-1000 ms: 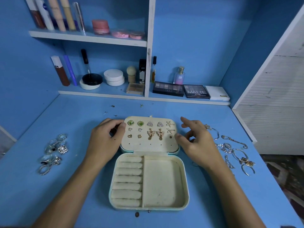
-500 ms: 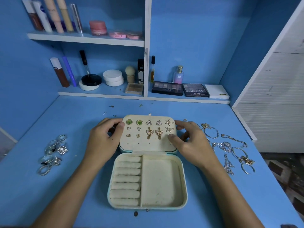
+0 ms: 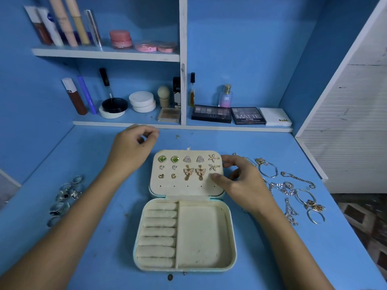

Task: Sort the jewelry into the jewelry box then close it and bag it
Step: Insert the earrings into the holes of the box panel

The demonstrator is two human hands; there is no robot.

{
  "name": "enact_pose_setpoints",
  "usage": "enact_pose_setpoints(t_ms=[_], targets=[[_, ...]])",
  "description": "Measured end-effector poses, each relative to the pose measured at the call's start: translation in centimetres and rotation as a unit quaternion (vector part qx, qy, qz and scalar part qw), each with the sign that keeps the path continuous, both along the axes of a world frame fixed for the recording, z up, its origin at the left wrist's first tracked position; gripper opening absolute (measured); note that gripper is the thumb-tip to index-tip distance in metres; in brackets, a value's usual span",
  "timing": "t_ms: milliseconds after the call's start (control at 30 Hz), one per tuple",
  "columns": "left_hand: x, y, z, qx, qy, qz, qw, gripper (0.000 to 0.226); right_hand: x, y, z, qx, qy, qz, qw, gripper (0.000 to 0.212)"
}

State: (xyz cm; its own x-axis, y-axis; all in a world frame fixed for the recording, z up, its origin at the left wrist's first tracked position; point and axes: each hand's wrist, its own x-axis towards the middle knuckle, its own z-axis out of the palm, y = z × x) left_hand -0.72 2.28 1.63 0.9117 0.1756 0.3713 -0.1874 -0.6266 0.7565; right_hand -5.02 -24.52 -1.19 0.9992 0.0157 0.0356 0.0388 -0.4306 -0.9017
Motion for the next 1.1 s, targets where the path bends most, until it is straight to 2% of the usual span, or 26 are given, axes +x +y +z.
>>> enact_pose_setpoints(t_ms=[233,433,700,1100], targets=[[6.3,-1.5,0.9,0.22,0.001,-0.121,0.968,0.01,-0.1,-0.1,0.1,-0.004,0.011,0.008,1.0,0.037],[8.4,-3.0,0.4,0.349,0.055,-0.125,0.927,0.014,0.0,-0.1,0.2,0.002,0.019,0.016,1.0,0.036],[9.3,-4.0,0.6,0.436,0.071,-0.105,0.891,0.014,0.1,-0.2,0.1,0.013,0.021,0.018,1.0,0.036],[9.5,-4.0,0.5,0.427,0.064,-0.11,0.895,0.013,0.1,-0.1,0.2,0.018,0.018,0.025,0.999,0.036]])
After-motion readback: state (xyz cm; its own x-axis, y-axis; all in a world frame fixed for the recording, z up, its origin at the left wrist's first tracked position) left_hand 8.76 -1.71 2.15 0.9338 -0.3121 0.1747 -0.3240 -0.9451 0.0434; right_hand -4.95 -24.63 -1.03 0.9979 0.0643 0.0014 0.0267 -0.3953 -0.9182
